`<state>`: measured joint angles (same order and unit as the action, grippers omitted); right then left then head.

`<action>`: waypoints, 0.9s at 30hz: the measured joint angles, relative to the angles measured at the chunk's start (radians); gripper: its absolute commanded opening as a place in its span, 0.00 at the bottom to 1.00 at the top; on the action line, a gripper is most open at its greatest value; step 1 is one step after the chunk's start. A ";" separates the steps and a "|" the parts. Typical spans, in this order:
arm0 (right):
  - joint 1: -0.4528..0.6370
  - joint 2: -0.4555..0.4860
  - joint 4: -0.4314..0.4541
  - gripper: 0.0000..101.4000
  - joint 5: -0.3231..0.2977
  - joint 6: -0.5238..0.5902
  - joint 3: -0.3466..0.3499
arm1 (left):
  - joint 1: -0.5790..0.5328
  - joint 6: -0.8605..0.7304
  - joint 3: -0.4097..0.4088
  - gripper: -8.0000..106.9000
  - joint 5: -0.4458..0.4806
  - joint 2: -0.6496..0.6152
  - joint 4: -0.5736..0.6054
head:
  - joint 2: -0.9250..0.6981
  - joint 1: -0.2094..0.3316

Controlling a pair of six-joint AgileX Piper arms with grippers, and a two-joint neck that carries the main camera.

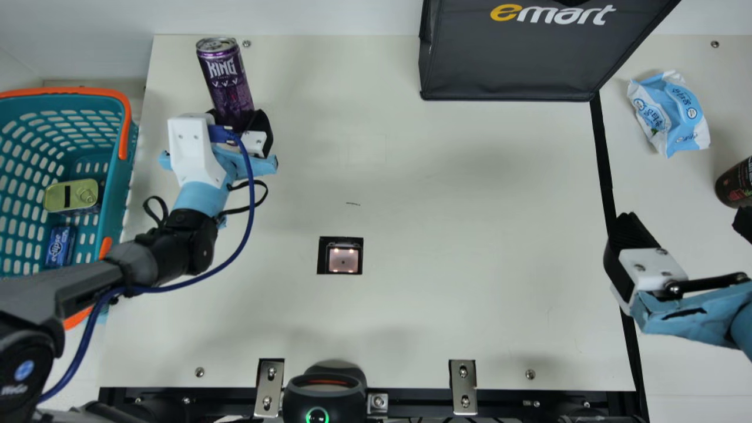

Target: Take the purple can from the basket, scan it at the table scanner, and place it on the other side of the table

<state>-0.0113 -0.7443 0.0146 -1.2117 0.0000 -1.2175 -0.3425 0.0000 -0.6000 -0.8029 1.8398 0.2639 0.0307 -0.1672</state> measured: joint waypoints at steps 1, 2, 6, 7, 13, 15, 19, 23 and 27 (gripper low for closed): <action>0.000 0.000 0.000 0.94 0.000 0.000 0.000 | 0.005 0.000 -0.010 0.00 -0.002 0.006 -0.005 | 0.000 -0.002; 0.000 0.000 0.000 0.94 0.000 0.000 0.000 | 0.013 0.000 -0.021 0.00 -0.002 0.016 -0.012 | -0.002 -0.002; 0.000 0.000 0.000 0.94 0.000 0.000 0.000 | 0.035 0.008 -0.060 0.00 -0.008 0.057 -0.039 | 0.000 0.000; 0.000 0.000 0.000 0.94 0.000 0.000 0.000 | 0.037 0.010 -0.068 0.00 -0.011 0.065 -0.043 | -0.002 -0.002; 0.000 0.000 0.000 0.94 0.000 0.000 0.000 | 0.056 0.029 -0.116 0.00 -0.039 0.127 -0.073 | -0.002 0.000; 0.000 0.000 0.000 0.94 0.000 0.000 0.000 | 0.058 0.039 -0.130 0.00 -0.055 0.146 -0.081 | 0.000 0.000; 0.000 0.000 0.000 0.94 0.000 0.000 0.000 | 0.064 0.058 -0.140 0.00 -0.093 0.177 -0.094 | -0.002 0.000; 0.000 0.000 0.000 0.94 0.000 0.000 0.000 | 0.068 0.080 -0.140 0.00 -0.138 0.203 -0.106 | 0.000 -0.002; 0.000 0.000 0.000 0.94 -0.001 0.000 0.000 | 0.070 0.098 -0.140 0.00 -0.189 0.234 -0.114 | -0.002 -0.002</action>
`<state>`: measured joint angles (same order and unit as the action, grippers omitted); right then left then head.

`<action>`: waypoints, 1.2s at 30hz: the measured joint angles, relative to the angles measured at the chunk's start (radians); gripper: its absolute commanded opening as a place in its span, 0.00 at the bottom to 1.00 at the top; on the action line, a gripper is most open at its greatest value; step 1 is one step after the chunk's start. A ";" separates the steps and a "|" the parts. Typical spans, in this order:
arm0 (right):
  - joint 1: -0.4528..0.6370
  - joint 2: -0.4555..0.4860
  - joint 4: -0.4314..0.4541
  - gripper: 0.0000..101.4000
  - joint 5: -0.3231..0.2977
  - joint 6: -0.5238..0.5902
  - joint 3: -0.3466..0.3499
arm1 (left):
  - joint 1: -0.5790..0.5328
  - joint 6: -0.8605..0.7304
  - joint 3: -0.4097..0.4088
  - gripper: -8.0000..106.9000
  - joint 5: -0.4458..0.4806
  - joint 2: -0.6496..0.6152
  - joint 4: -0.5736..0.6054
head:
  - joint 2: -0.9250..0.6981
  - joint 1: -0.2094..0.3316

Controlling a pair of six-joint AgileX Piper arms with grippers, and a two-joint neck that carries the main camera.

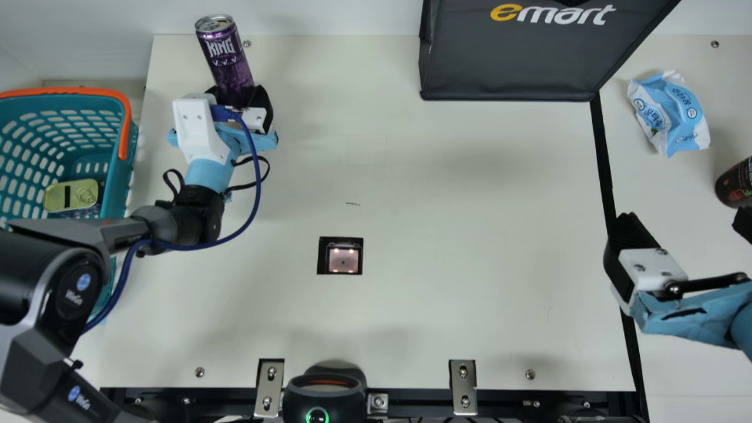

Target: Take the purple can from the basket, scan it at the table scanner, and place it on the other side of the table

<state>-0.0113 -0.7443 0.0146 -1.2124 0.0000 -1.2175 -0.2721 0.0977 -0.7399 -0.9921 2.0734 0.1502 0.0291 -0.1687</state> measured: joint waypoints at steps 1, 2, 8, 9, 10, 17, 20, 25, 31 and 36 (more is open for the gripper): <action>0.000 0.000 0.000 0.94 0.000 0.000 0.000 | 0.000 0.002 0.000 0.00 -0.011 0.006 0.000 | 0.000 0.000; 0.000 0.000 0.000 0.94 0.000 0.000 0.000 | 0.000 0.004 0.000 0.00 -0.023 0.011 0.000 | 0.000 0.000; 0.000 0.000 0.000 0.94 0.000 0.000 0.000 | -0.002 0.015 0.004 0.00 -0.087 0.044 -0.002 | 0.000 0.000; 0.000 0.000 0.000 0.94 0.000 0.000 0.000 | -0.004 0.017 0.006 0.00 -0.098 0.049 -0.002 | 0.002 0.000; 0.000 0.000 0.000 0.94 0.000 0.000 0.000 | -0.004 0.017 0.006 0.00 -0.104 0.053 -0.002 | 0.000 0.000; 0.000 0.000 0.000 0.94 0.000 0.000 0.000 | -0.016 0.021 0.014 0.00 -0.148 0.079 0.008 | 0.002 0.002; 0.000 0.000 0.000 0.94 0.000 0.000 0.000 | -0.020 0.021 0.019 0.03 -0.160 0.087 0.013 | 0.000 0.000; 0.000 0.000 0.000 0.94 0.000 0.000 0.000 | -0.023 0.027 0.027 0.17 -0.175 0.091 0.017 | 0.000 0.000; 0.000 0.000 0.000 0.94 0.000 0.000 0.000 | -0.025 0.031 0.041 0.35 -0.183 0.091 0.022 | 0.000 0.000; 0.000 0.000 0.000 0.94 0.000 0.000 0.000 | -0.025 0.033 0.048 0.49 -0.187 0.088 0.024 | 0.002 0.000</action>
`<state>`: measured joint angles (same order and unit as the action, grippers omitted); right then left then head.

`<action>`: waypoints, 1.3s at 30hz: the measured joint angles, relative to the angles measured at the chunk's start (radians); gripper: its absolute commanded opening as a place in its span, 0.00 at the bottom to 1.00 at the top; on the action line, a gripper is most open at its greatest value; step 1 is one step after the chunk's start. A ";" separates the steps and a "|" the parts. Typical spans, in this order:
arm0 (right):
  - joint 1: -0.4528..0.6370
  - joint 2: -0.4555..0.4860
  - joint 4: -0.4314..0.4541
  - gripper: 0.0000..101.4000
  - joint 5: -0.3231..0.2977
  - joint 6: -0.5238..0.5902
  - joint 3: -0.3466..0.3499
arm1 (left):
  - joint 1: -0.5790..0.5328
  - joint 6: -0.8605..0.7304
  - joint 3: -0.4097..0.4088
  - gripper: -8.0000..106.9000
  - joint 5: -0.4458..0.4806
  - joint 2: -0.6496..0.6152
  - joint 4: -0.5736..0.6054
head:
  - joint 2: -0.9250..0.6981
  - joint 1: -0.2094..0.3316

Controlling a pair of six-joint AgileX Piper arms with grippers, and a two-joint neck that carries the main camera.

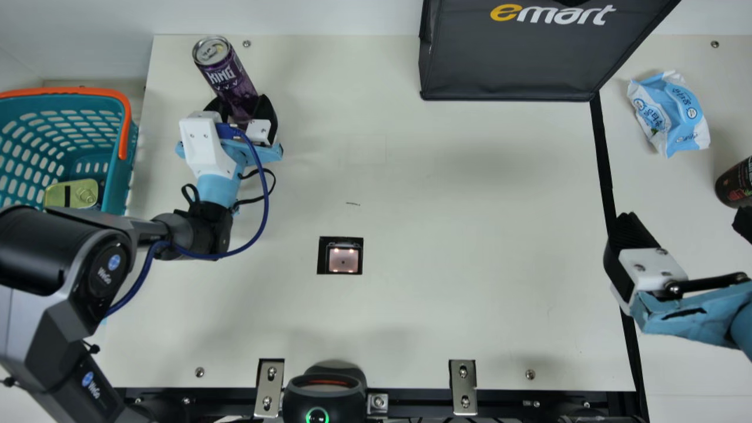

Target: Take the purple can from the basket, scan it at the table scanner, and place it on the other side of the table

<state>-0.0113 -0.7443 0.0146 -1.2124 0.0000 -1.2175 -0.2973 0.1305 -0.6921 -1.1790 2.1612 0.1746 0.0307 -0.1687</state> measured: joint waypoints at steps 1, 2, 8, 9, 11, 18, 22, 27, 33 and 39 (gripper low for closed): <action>0.000 0.000 0.000 0.94 0.000 0.000 0.000 | 0.000 0.000 0.003 0.52 0.000 0.000 0.000 | -0.002 0.002; 0.000 0.000 0.000 0.94 0.000 0.000 0.000 | 0.000 0.000 0.004 0.55 0.000 -0.001 0.000 | -0.002 0.000; 0.000 0.000 0.000 0.94 0.001 0.000 0.000 | 0.000 0.000 0.007 0.73 0.000 -0.004 0.004 | -0.002 0.002; 0.000 0.000 0.000 0.94 0.001 0.000 0.000 | 0.000 0.000 0.007 0.76 0.000 -0.004 0.004 | -0.002 0.002; 0.000 0.000 0.000 0.94 0.001 0.000 0.000 | 0.000 0.000 0.009 0.81 0.000 -0.004 0.004 | -0.002 0.000; 0.000 0.000 0.000 0.94 0.001 0.000 0.000 | 0.000 0.002 0.011 0.85 0.000 -0.008 0.004 | -0.002 0.002; 0.000 0.000 0.000 0.94 0.001 0.000 0.000 | -0.002 0.002 0.011 0.85 0.000 -0.010 0.004 | 0.000 0.002; 0.000 0.000 0.000 0.94 0.001 0.000 0.000 | -0.002 0.002 0.013 0.85 0.004 -0.014 0.005 | -0.002 0.000; 0.000 0.000 0.000 0.94 0.001 0.000 0.000 | -0.009 -0.003 0.022 0.85 0.023 -0.036 0.011 | 0.000 0.002; 0.000 0.000 0.000 0.94 0.001 0.000 0.000 | -0.015 -0.023 0.030 0.85 0.070 -0.088 0.016 | -0.002 0.002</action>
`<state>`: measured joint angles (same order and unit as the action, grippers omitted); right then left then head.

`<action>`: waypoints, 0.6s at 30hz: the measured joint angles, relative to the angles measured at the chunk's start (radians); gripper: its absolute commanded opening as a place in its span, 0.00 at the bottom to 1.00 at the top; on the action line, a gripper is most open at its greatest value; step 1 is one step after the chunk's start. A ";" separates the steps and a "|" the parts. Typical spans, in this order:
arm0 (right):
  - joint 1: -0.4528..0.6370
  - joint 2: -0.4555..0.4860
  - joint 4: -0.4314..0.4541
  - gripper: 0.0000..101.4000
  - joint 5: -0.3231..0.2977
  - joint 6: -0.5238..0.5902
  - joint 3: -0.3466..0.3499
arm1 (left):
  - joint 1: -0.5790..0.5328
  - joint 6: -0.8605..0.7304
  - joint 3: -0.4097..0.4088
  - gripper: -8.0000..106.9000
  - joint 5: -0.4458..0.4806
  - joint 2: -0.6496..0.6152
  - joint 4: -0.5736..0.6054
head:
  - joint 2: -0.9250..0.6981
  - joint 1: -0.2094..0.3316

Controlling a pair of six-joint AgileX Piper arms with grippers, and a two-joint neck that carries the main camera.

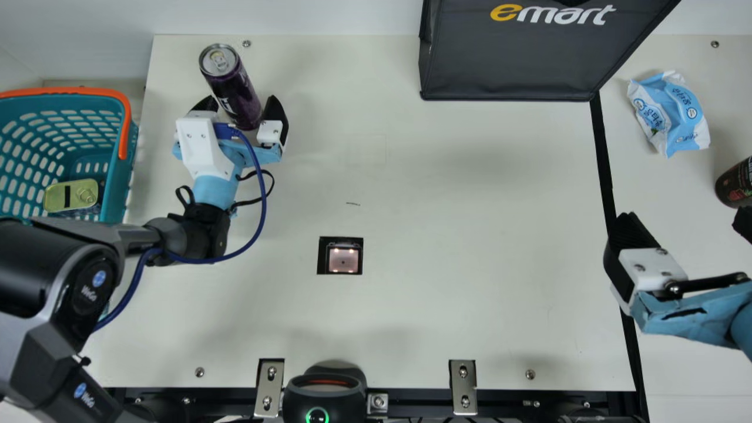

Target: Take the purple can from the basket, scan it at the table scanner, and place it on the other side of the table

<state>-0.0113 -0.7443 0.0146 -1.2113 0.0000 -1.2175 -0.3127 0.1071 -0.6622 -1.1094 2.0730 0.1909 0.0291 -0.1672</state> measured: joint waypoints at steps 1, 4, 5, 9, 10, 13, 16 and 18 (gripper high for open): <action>0.000 0.000 0.000 0.94 0.000 0.000 0.000 | 0.000 -0.002 0.001 0.85 0.011 -0.010 0.000 | 0.000 0.000; 0.000 0.000 0.000 0.94 0.000 0.000 0.000 | 0.000 -0.012 0.005 0.85 0.046 -0.040 0.006 | 0.000 0.000; 0.000 0.000 0.000 0.94 0.000 0.000 0.000 | 0.000 -0.014 0.007 0.85 0.053 -0.051 0.011 | 0.002 -0.002; 0.000 0.000 0.000 0.94 0.000 0.000 0.000 | 0.002 -0.033 0.015 0.85 0.099 -0.094 0.021 | 0.000 0.000; 0.000 0.000 0.000 0.94 0.000 0.000 0.000 | 0.002 -0.035 0.017 0.85 0.113 -0.106 0.023 | 0.000 0.000; 0.000 0.000 0.000 0.94 0.000 0.000 0.000 | 0.000 -0.047 0.026 0.85 0.147 -0.138 0.029 | 0.000 -0.002; 0.000 0.000 0.000 0.94 0.000 0.000 0.000 | -0.003 -0.051 0.038 0.85 0.175 -0.175 0.031 | 0.000 -0.002; 0.000 0.000 0.000 0.94 0.000 0.000 0.000 | -0.004 -0.056 0.045 0.85 0.189 -0.197 0.037 | 0.000 0.000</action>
<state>-0.0113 -0.7443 0.0146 -1.2113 0.0000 -1.2175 -0.3168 0.0507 -0.6170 -0.9199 1.8763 0.2277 0.0291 -0.1672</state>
